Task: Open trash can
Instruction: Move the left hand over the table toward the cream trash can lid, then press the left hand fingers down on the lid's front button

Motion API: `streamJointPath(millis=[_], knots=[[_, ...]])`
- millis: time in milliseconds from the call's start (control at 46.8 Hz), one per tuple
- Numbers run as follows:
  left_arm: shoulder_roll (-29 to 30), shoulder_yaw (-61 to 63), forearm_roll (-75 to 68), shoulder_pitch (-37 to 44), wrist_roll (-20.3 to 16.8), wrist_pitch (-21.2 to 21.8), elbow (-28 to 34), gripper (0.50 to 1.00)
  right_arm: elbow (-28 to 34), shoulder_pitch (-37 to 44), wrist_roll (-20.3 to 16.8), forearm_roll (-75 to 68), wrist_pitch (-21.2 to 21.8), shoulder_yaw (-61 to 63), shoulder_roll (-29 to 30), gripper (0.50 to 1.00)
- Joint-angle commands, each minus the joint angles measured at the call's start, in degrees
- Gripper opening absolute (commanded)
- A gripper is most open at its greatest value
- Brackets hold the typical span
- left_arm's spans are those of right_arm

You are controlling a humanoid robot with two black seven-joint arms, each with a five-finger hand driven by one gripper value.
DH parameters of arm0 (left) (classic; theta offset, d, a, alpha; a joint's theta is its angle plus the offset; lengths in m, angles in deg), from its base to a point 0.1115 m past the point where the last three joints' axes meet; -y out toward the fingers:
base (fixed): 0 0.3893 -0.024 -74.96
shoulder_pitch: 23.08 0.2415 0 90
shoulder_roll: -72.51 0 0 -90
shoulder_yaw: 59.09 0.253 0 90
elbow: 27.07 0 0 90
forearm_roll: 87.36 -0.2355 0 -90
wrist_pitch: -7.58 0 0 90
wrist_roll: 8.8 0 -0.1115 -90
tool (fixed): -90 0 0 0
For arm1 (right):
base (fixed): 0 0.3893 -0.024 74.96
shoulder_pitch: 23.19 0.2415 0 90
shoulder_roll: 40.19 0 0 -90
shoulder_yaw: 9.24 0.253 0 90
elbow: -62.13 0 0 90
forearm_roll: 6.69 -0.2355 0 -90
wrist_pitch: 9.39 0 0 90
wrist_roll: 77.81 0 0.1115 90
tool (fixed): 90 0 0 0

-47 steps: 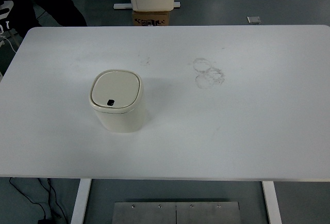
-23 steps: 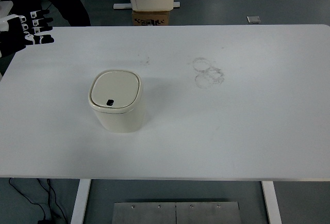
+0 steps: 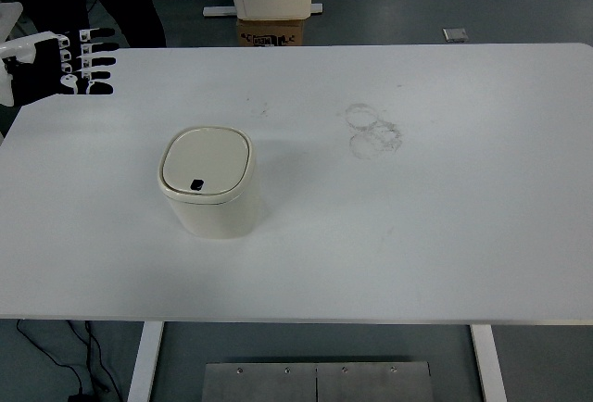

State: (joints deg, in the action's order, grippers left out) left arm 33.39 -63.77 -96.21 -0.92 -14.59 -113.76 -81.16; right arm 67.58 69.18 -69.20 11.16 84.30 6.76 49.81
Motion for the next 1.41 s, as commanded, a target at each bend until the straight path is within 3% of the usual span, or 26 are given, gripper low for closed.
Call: streamJointPath(millis=[0,662,961,1388], knots=[[1.0,0.0,-1.8,-0.9,0.0,-1.4,-1.4,1.0,0.0,0.0,0.0,0.0,0.0,0.0,0.0,0.991],[-2.2,3.4,-10.1,-7.5,0.2,-1.9,-8.2,1.0,0.0,0.0,0.0,0.0,0.0,0.0,0.0,0.991],[-2.5,19.8,-10.9,-19.0,0.2,-2.8,-14.8,1.0,0.0,0.0,0.0,0.0,0.0,0.0,0.0,0.991],[-9.5,34.3,-10.9,-30.9,0.2,-3.7,-17.6,1.0,0.0,0.0,0.0,0.0,0.0,0.0,0.0,0.991]])
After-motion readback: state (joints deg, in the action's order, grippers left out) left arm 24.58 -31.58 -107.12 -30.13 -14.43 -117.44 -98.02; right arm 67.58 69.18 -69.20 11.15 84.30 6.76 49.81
